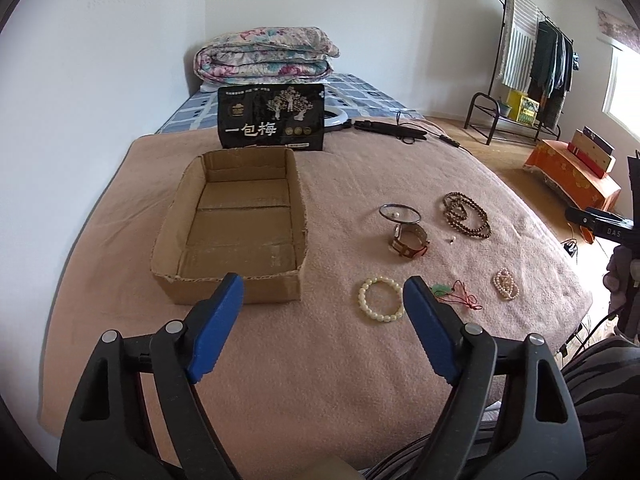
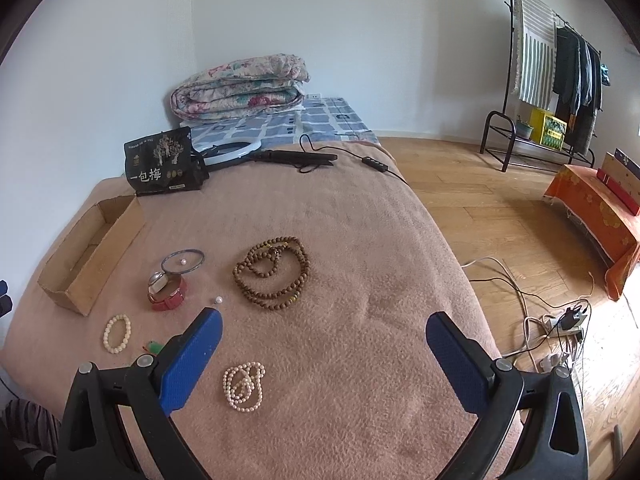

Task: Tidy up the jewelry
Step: 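Move the left tool toward the watch while the right tool approaches the wooden beads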

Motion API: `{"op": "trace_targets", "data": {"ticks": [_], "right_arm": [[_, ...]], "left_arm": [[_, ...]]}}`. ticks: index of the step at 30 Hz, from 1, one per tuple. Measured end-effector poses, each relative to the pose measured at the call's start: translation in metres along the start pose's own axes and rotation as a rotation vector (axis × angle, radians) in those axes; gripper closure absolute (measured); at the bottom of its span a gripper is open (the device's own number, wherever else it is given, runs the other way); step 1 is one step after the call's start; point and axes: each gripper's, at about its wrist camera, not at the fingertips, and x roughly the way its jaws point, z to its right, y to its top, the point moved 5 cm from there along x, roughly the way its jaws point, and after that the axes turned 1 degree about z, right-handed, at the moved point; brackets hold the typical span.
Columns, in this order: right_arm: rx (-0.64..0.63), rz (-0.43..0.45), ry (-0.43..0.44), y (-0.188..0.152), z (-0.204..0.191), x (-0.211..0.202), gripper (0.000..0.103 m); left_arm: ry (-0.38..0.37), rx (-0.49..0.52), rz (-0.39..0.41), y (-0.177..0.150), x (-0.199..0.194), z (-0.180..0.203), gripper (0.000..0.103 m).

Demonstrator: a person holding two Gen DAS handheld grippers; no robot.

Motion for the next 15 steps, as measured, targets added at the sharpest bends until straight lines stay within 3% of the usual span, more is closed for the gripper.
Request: {"op": "trace_targets", "data": {"ticks": [9,11,15], "right_arm": [[0.028,-0.055,0.022,0.003,0.006,0.034,0.0],[0.028,-0.065,0.033,0.005,0.003,0.044,0.001],[0.044,-0.089,0.058,0.006,-0.002,0.065,0.008]], "left_arm": [[-0.091,0.085,-0.053,0.028,0.042,0.044,0.039],[-0.129,0.084,-0.082,0.033,0.059,0.054,0.048],[-0.18,0.07,-0.146,0.037,0.092,0.07,0.052]]}}
